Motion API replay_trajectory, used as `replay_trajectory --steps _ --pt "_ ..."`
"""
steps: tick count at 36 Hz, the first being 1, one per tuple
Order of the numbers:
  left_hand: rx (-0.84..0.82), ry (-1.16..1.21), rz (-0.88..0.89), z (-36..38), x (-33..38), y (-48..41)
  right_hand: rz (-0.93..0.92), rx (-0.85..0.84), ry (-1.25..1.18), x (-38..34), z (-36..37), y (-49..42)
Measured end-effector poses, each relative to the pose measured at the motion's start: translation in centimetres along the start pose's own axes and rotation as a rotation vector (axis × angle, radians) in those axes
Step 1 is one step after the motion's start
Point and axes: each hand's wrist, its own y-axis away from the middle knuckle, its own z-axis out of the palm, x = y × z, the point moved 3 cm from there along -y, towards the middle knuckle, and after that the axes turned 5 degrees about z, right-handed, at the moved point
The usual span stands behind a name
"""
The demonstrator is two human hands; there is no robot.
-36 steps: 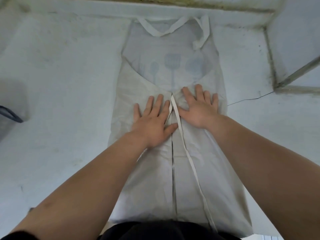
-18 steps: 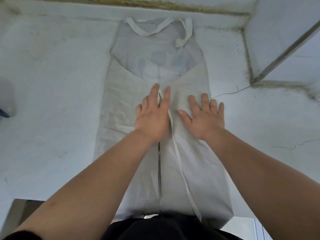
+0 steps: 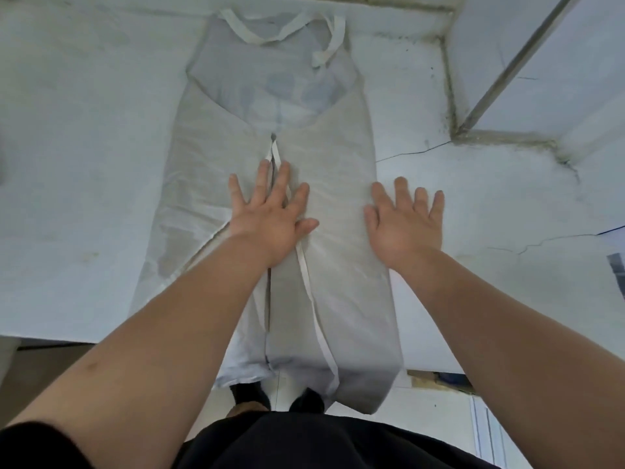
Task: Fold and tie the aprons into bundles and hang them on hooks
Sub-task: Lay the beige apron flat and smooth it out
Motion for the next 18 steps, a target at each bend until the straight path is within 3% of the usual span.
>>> replay_trajectory --steps 3,6,8,11,15,18 --pt "0.148 0.033 0.014 -0.7 0.8 1.2 0.021 0.093 -0.031 -0.1 -1.0 0.8" --pt "0.278 0.142 0.122 -0.6 1.6 3.0 -0.284 0.09 -0.203 -2.6 -1.3 2.6" --pt "0.186 0.117 0.148 0.2 2.0 4.2 -0.402 0.021 -0.183 -3.5 -0.1 4.0" --pt "-0.028 0.022 0.109 1.9 1.8 4.9 -0.226 -0.025 -0.088 -1.8 1.9 4.7" --pt "-0.029 -0.045 0.121 1.6 1.6 4.5 0.081 0.02 -0.001 0.4 1.7 5.6" --pt "0.046 -0.049 0.117 1.0 1.9 5.4 0.107 0.097 -0.057 0.5 1.4 7.6"
